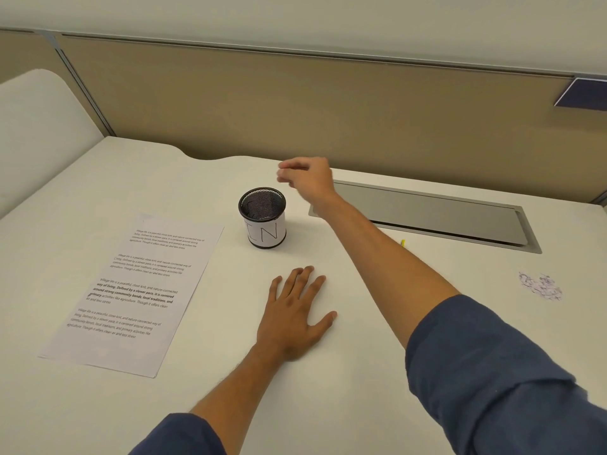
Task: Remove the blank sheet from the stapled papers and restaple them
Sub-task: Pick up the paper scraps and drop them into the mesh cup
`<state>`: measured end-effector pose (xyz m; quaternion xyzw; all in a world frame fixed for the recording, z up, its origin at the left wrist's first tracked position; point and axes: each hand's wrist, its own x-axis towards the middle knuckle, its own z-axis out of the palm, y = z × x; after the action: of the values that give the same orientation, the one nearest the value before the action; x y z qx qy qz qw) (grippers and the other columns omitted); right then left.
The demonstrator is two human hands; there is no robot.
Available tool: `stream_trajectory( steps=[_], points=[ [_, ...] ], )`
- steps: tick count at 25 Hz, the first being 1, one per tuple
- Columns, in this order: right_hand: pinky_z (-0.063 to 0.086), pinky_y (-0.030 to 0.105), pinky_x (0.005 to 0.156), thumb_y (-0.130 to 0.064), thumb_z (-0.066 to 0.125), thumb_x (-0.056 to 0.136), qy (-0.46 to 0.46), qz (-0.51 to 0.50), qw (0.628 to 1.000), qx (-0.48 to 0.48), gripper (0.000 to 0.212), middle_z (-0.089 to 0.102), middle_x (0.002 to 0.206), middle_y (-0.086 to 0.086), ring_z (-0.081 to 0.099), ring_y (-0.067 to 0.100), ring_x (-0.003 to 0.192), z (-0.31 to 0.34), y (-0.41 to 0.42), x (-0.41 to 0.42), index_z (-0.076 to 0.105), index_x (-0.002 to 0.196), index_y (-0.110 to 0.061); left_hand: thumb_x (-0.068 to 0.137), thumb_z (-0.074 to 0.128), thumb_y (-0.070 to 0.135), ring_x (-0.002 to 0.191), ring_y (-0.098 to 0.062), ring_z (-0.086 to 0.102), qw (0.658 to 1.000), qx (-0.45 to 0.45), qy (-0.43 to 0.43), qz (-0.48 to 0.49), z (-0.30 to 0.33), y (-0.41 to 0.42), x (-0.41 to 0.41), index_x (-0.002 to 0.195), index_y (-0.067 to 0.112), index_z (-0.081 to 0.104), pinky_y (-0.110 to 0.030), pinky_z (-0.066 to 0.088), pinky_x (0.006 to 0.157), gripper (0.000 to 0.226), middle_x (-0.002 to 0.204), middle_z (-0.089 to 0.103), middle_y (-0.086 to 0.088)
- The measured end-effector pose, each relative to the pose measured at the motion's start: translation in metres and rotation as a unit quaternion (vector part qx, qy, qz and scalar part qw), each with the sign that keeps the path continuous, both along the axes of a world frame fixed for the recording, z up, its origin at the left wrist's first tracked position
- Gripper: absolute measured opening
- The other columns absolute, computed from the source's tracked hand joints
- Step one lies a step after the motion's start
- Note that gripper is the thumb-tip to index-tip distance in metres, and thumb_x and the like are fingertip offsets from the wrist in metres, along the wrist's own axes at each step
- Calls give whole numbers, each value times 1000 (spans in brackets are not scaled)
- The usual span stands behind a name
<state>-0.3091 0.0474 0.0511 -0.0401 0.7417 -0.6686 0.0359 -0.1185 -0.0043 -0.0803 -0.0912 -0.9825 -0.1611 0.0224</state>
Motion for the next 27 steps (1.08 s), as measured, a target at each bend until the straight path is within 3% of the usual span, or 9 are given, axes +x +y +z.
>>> stream_trajectory(
  steps=[3,7,10,14,17,20,27],
  points=[
    [54,22,73,-1,70,80,-78,-41,994,-59,12,70,77,5,70,13,70,-16,34,-7,71,77,-13,91,27,67,149,-9,0,1000,-2,3,2,-1,0,-1,151,36,19,-40,-4,121,68,163,8,11],
    [58,23,72,0,71,81,-130,-73,989,-18,9,72,87,9,71,15,73,-48,58,-7,73,82,-8,91,28,67,149,-9,0,1000,3,3,1,-2,0,-2,151,37,20,-41,-4,121,68,163,8,10],
    [56,23,72,-2,69,83,-119,-70,989,45,9,72,88,10,70,17,76,-62,61,-1,75,90,-4,91,28,67,149,-9,-1,1000,-4,1,1,-3,0,-1,152,37,19,-41,-3,121,68,163,7,11],
    [53,25,82,-4,69,84,-25,3,980,200,15,72,97,12,69,21,85,-72,49,9,75,98,-1,91,28,67,149,-8,1,1000,2,2,0,-1,0,-2,151,36,20,-41,-2,121,68,163,9,10],
    [49,26,87,-9,67,86,45,54,944,321,19,73,104,12,67,23,95,-79,37,10,74,103,-4,91,27,67,149,-8,0,1000,4,2,0,0,1,-1,151,36,20,-40,-4,121,68,163,8,11],
    [54,33,89,-12,63,90,86,73,907,407,20,73,104,11,68,24,93,-84,31,10,74,105,-6,91,26,67,149,-7,-2,1000,2,0,-1,1,1,-1,151,37,19,-40,-5,121,68,163,7,11],
    [53,36,78,-5,51,93,165,114,802,563,23,70,100,17,66,33,88,-77,14,15,69,106,-3,92,27,67,149,-8,-3,1000,4,-3,-1,-2,1,-2,152,37,16,-38,-9,120,68,163,5,10]
  ],
)
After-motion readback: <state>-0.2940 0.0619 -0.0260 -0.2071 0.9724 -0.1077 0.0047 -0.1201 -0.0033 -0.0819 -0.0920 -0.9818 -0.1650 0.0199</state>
